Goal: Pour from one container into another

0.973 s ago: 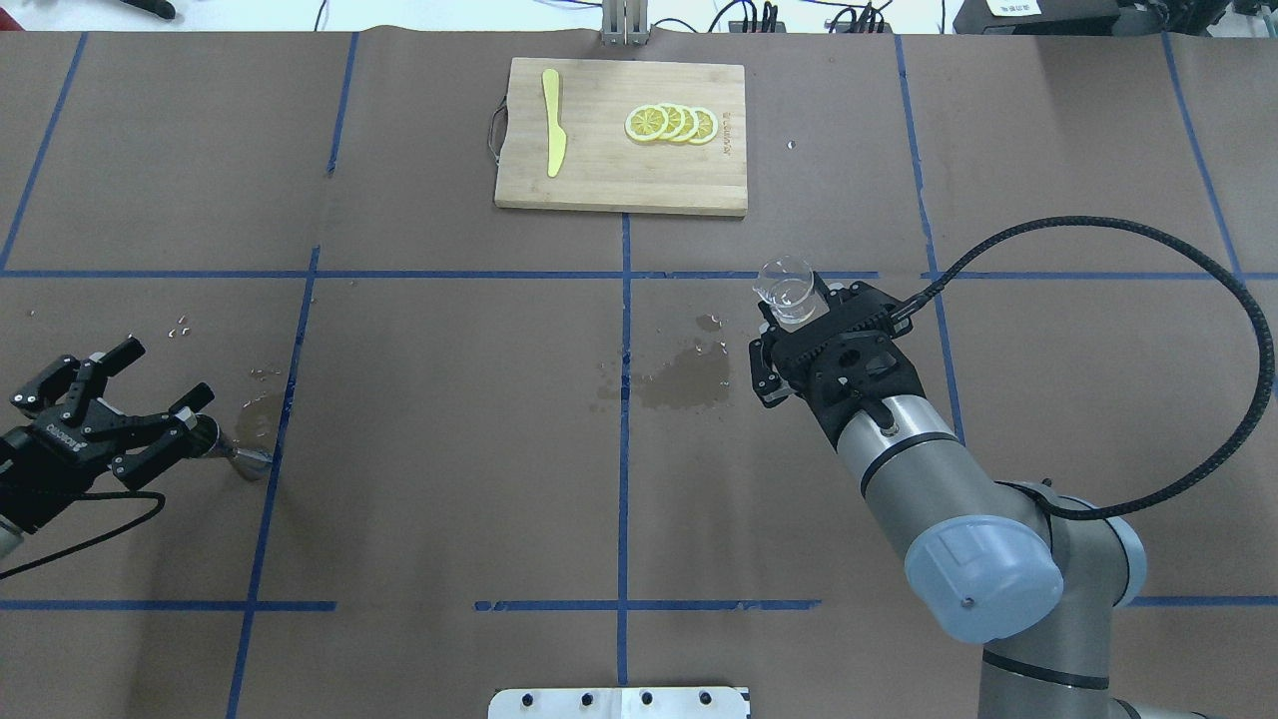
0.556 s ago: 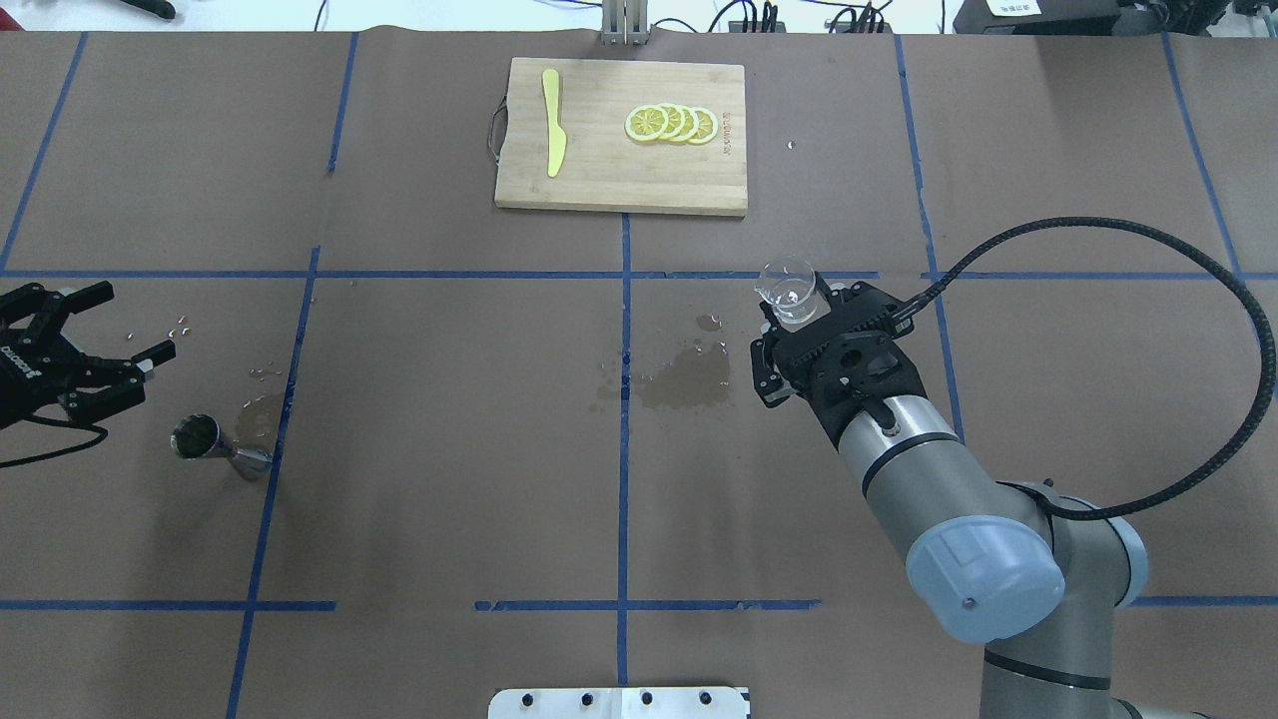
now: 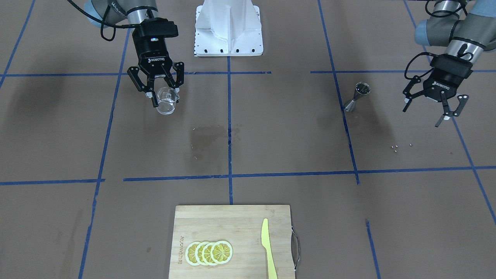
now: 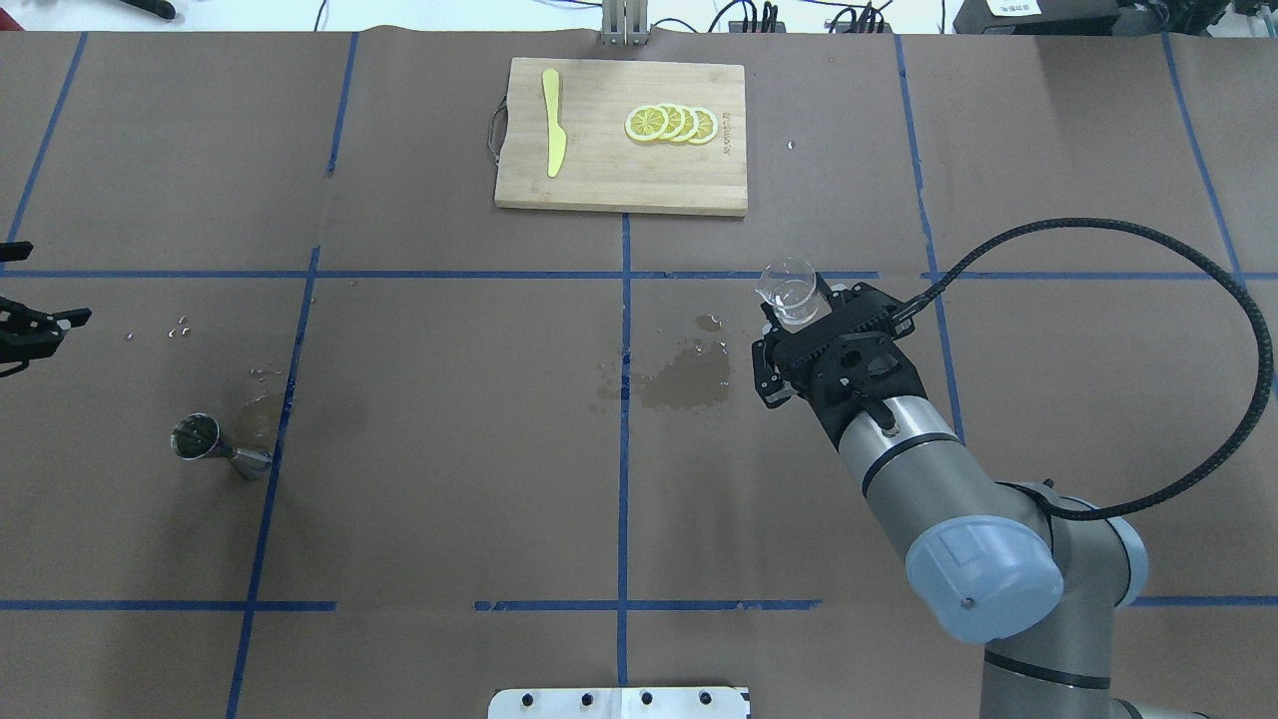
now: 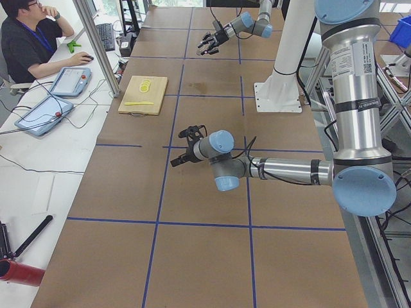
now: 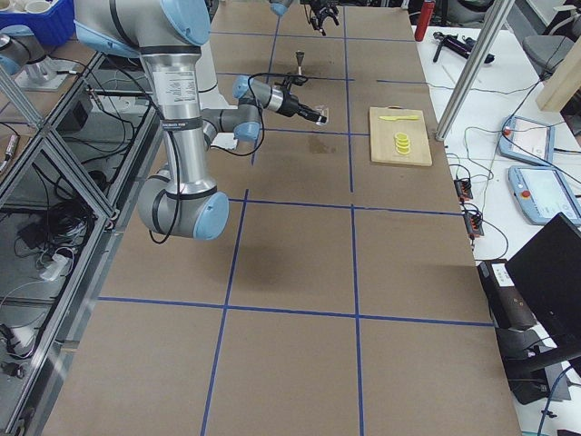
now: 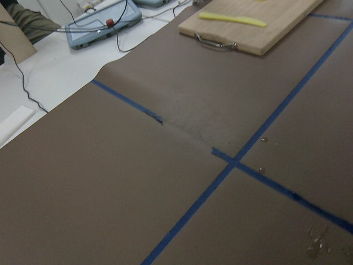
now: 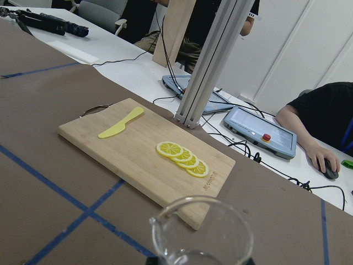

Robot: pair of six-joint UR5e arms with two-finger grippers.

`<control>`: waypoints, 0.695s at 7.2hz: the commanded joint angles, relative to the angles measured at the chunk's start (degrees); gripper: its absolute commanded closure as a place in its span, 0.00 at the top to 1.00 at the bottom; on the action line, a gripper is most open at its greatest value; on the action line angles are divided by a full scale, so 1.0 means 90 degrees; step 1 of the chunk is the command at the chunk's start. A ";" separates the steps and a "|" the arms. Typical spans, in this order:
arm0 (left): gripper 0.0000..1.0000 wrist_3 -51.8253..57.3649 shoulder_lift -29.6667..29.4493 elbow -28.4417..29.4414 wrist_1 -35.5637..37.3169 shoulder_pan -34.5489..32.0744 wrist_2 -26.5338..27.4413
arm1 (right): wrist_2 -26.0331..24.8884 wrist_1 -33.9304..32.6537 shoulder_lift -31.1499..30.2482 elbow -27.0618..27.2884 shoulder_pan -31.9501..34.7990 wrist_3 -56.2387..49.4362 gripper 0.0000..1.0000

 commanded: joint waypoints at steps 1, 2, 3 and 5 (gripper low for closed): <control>0.99 0.1864 -0.0208 -0.0012 0.2169 -0.1054 -0.0373 | 0.0000 0.0000 -0.0005 -0.0007 -0.0008 0.0000 0.00; 0.99 0.1901 -0.0682 0.0017 0.3745 -0.1648 -0.0402 | 0.0000 0.0010 0.0004 0.0003 -0.0008 -0.0010 0.00; 1.00 0.1920 -0.1432 0.0027 0.5636 -0.2234 -0.0450 | 0.0000 0.0010 -0.0005 0.0003 -0.0008 0.0000 0.00; 1.00 0.1940 -0.1537 0.0482 0.6689 -0.3301 -0.1953 | 0.0010 0.0010 0.0004 0.0022 -0.0008 -0.0010 0.00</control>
